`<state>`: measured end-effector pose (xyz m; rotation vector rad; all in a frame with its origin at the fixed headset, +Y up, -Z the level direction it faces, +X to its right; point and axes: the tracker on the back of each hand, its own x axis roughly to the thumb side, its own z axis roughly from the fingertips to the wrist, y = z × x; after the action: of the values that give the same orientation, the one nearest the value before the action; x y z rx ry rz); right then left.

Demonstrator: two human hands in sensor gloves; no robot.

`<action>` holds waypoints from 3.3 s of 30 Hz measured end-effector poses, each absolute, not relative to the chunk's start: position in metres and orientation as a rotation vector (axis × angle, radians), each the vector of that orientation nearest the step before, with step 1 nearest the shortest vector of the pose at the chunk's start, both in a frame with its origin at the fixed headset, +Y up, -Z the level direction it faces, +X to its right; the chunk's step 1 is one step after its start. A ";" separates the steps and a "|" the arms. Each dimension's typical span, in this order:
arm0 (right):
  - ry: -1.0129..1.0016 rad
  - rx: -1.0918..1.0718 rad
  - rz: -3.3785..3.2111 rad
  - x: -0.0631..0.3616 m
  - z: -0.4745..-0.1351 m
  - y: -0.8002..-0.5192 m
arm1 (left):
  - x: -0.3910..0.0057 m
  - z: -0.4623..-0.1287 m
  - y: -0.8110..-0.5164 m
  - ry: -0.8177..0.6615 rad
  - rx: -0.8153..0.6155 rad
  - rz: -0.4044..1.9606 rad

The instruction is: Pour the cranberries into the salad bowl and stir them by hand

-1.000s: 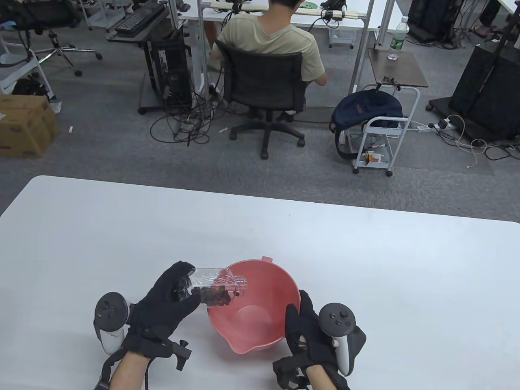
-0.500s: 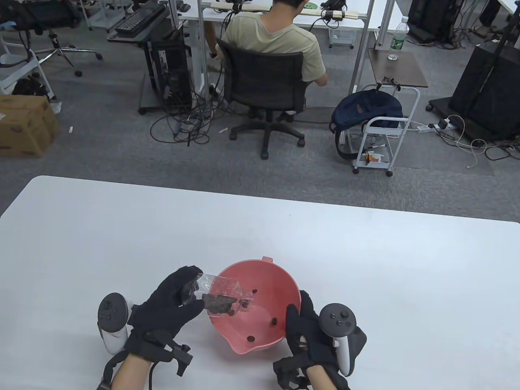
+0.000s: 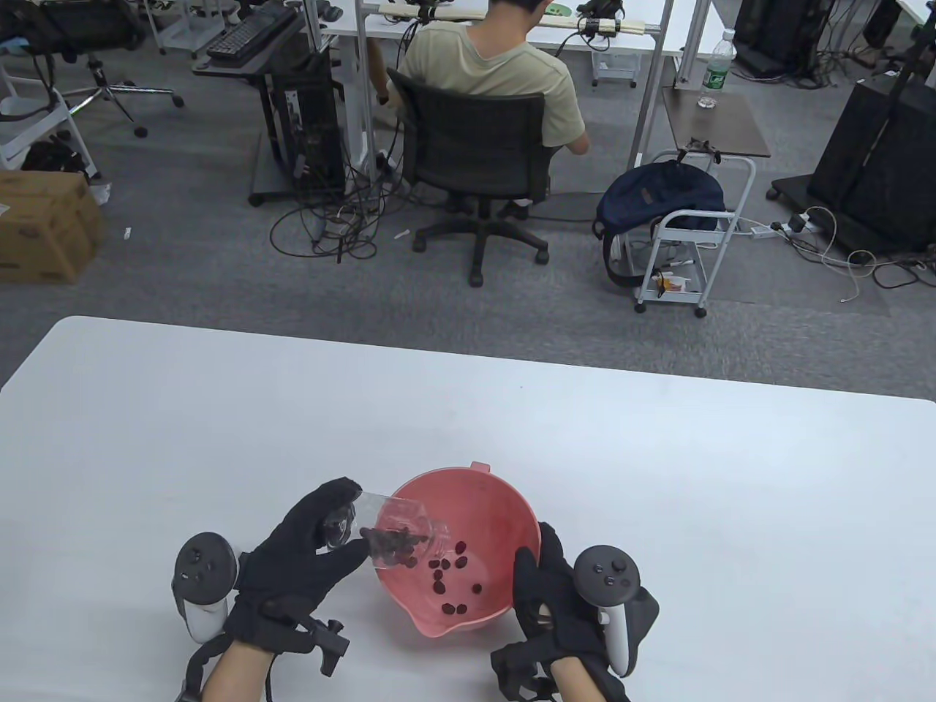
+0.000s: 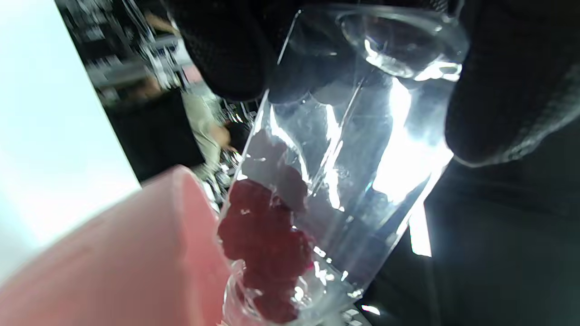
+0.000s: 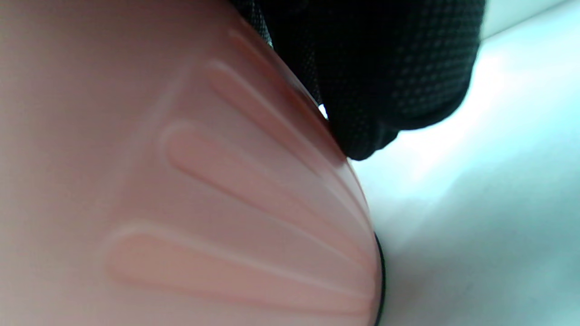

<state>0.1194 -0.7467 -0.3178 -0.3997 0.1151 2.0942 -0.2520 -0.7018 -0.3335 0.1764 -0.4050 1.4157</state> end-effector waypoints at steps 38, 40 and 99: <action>0.119 -0.399 2.092 0.120 -0.319 -0.748 | -0.253 -0.337 -0.709 -0.379 0.162 1.477; 0.120 -0.397 2.091 0.120 -0.319 -0.748 | -0.255 -0.335 -0.704 -0.368 0.236 1.240; 0.124 -0.397 2.090 0.121 -0.319 -0.749 | -0.248 -0.336 -0.708 -0.418 0.172 1.463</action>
<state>0.1207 -0.7490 -0.3193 -0.3966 0.1236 2.0903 -0.2477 -0.7080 -0.3362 0.1723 -0.4178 1.4634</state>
